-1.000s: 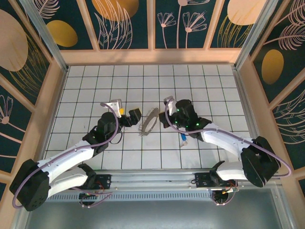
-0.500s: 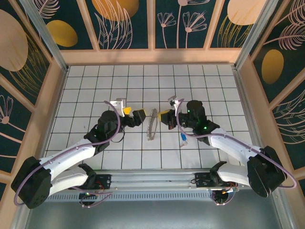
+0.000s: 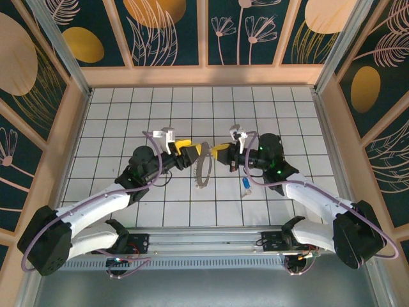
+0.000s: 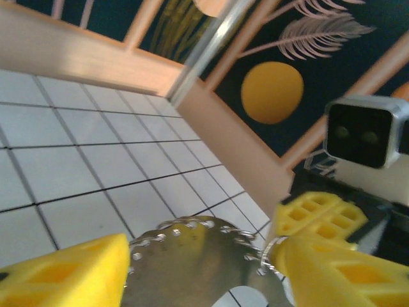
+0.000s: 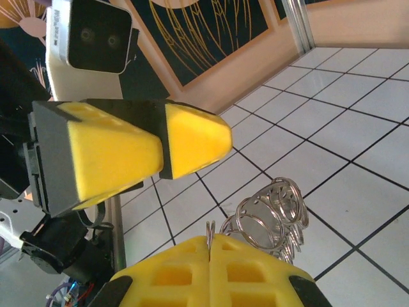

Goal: Put the keys on the keyring

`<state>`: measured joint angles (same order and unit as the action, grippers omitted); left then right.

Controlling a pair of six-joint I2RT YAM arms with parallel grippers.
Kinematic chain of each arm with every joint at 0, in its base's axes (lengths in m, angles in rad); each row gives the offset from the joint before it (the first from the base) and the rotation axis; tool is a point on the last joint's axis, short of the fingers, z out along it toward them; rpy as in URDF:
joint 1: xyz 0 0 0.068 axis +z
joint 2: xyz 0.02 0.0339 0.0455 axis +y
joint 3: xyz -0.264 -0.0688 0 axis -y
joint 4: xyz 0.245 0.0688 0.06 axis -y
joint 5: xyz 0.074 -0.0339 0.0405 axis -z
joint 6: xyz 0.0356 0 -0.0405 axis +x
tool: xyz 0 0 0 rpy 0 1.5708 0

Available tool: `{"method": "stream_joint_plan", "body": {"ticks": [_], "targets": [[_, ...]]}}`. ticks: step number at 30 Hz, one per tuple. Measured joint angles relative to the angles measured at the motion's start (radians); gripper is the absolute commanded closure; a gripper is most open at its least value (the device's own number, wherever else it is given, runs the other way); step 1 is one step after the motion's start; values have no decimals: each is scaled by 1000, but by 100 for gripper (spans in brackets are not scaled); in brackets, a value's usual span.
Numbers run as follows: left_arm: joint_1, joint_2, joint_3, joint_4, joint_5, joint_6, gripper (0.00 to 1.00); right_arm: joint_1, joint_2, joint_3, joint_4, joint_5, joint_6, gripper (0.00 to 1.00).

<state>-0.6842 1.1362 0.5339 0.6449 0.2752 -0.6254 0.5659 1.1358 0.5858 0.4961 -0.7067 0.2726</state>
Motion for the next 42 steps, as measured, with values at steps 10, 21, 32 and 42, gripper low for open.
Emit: {"method": "stream_joint_plan", "body": {"ticks": [10,21,32,42], "targets": [[3,89,76,42,190,58,60,-8,13,-3,54,11,44,100],[22,162,121,63,286,82,65,-9,37,-13,89,49,79,100],[28,217,138,73,343,67,61,-9,37,-36,103,50,86,100],[42,224,147,84,345,64,61,-9,24,-43,106,48,86,100]]}}
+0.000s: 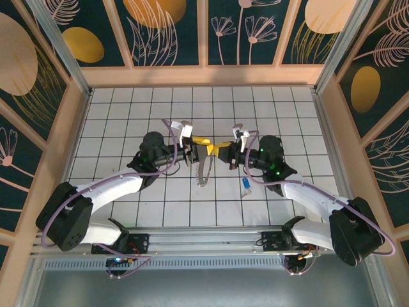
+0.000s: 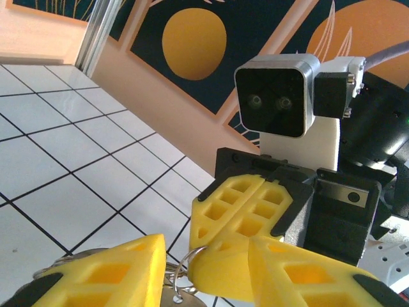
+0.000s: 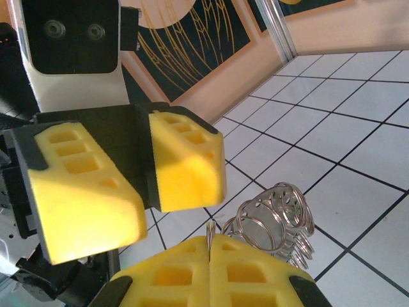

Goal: Put the keys on the keyring

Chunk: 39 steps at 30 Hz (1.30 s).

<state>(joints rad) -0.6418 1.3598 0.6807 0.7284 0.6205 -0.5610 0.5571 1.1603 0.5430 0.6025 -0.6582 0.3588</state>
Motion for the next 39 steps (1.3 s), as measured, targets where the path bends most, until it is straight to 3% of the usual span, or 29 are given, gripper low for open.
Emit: {"method": "stream_joint_plan", "body": {"ticks": [10,27,33,39], "targets": [[2,34,4,3,13,0,59,0,-8,-3,2,-17,18,100],[20,57,8,95,141,-31,61,-10,32,-3,82,-44,56,100],[13,47,-15,99,97,-32,45,-26,48,-3,91,-49,67,100],[8,-15,-51,77,-40,-32,38,-39,48,-34,89,-14,67,100]]}}
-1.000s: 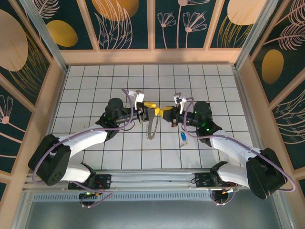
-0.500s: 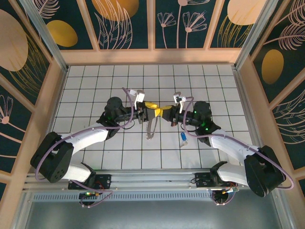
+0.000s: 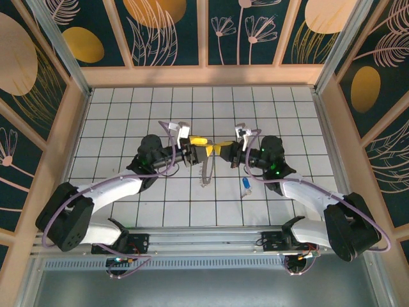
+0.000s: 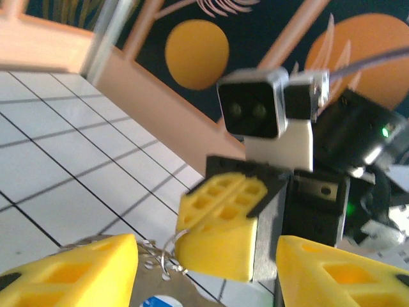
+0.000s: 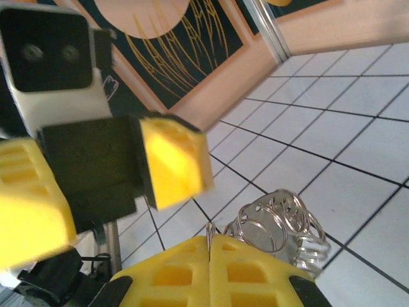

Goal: Put the keys on the keyring

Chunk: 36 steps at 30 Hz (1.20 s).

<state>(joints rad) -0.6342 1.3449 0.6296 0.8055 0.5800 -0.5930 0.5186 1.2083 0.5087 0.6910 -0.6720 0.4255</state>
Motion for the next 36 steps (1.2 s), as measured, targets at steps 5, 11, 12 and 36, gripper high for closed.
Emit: {"method": "stream_joint_plan", "body": {"ticks": [5,11,12,36], "targets": [[0,-38,-24,-3,-100,2,36,-1,28,-41,5,32,3,100],[0,-39,-43,-18,-157,2,35,-1,142,-62,71,47,43,100],[0,-39,-44,-21,-164,2,35,-1,161,-63,83,48,51,100],[0,-48,-45,-51,-180,10,33,2,282,-182,83,243,105,100]]}}
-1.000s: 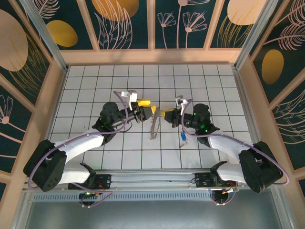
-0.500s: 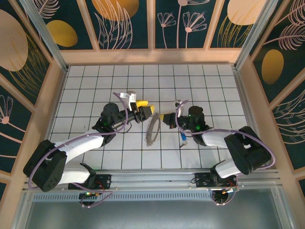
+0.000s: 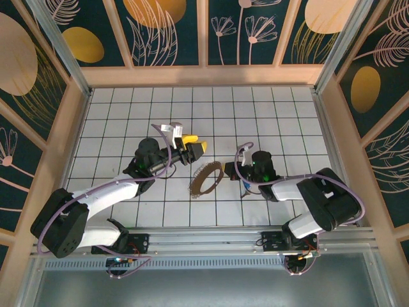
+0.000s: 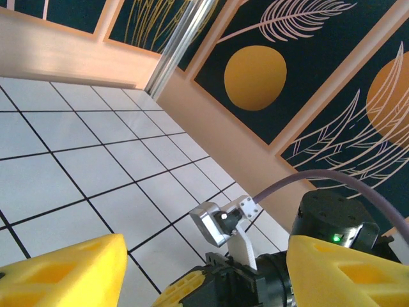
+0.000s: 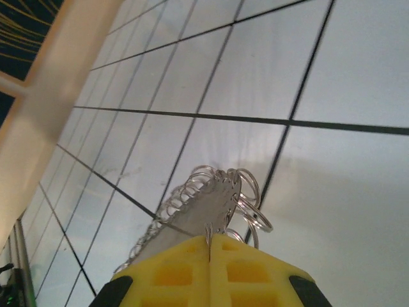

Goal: Put the keys on the keyring

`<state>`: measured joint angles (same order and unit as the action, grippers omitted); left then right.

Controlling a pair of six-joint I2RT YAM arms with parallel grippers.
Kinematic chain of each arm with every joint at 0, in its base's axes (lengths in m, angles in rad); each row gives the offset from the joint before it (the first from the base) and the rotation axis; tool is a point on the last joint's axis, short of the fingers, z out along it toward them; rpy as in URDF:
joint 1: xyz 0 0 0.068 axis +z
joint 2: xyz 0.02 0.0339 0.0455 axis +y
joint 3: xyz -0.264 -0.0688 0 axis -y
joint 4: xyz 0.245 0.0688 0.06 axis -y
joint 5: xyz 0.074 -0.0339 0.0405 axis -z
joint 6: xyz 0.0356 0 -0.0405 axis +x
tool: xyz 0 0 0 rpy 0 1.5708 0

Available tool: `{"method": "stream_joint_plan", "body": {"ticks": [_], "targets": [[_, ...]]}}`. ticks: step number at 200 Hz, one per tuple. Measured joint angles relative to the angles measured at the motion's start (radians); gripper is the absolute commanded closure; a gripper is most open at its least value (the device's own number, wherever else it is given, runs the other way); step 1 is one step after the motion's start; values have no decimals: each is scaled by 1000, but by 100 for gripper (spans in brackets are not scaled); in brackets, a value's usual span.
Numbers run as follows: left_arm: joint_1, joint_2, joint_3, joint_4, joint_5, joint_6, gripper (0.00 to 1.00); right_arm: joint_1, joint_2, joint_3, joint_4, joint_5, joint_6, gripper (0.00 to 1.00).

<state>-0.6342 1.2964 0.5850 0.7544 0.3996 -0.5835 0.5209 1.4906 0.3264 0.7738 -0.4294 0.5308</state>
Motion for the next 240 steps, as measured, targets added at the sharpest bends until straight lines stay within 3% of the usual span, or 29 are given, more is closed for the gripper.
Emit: {"method": "stream_joint_plan", "body": {"ticks": [86,141,240], "targets": [[0,0,0,0,3,0,32,35,84,0,-14,56,45,100],[0,0,0,0,4,1,32,44,85,0,-16,64,53,88],[0,0,0,0,11,1,32,61,7,0,-146,119,44,78]]}}
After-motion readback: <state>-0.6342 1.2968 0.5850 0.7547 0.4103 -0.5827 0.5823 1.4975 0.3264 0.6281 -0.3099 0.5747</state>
